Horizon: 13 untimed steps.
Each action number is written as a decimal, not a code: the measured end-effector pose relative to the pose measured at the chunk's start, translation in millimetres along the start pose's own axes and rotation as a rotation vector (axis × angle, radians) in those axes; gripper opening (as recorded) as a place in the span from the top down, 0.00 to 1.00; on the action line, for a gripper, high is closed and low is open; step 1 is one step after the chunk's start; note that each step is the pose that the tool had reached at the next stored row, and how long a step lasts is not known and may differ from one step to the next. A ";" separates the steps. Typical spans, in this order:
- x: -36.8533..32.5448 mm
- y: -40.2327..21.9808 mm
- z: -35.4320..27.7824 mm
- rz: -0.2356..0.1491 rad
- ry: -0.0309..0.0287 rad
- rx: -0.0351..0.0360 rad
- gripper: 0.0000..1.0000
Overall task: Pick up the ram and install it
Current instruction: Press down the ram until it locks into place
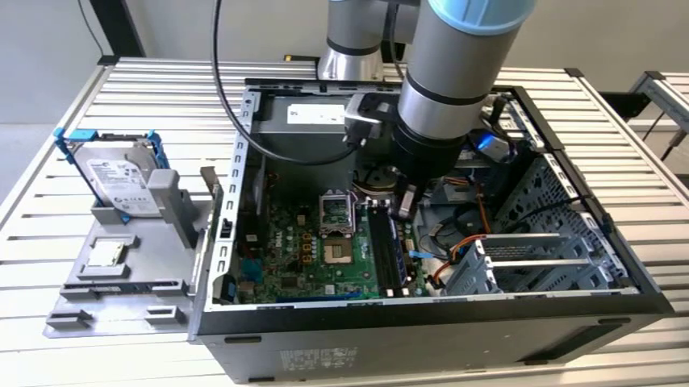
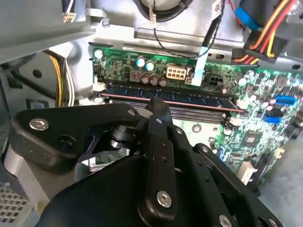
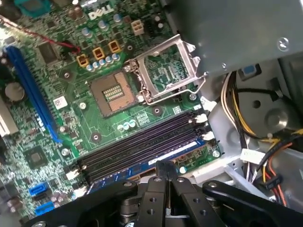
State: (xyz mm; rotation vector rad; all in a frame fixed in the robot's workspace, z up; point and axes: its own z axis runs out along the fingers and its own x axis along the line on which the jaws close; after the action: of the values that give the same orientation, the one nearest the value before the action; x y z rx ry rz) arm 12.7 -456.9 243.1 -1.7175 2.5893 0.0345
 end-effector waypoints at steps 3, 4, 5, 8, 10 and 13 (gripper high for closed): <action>0.0 0.0 0.0 -0.055 -0.0003 -0.0016 1.00; 0.0 0.0 0.0 -0.073 -0.0004 -0.0021 1.00; 0.0 0.0 0.0 -0.092 -0.0005 -0.0026 1.00; 0.0 0.0 0.0 -0.146 -0.0008 -0.0041 1.00; 0.0 0.0 0.0 -0.183 -0.0010 -0.0053 1.00; 0.0 0.0 0.0 -0.237 -0.0012 -0.0071 1.00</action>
State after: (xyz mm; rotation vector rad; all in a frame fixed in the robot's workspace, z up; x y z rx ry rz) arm 12.7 -456.9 243.1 -2.0125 2.3679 0.0381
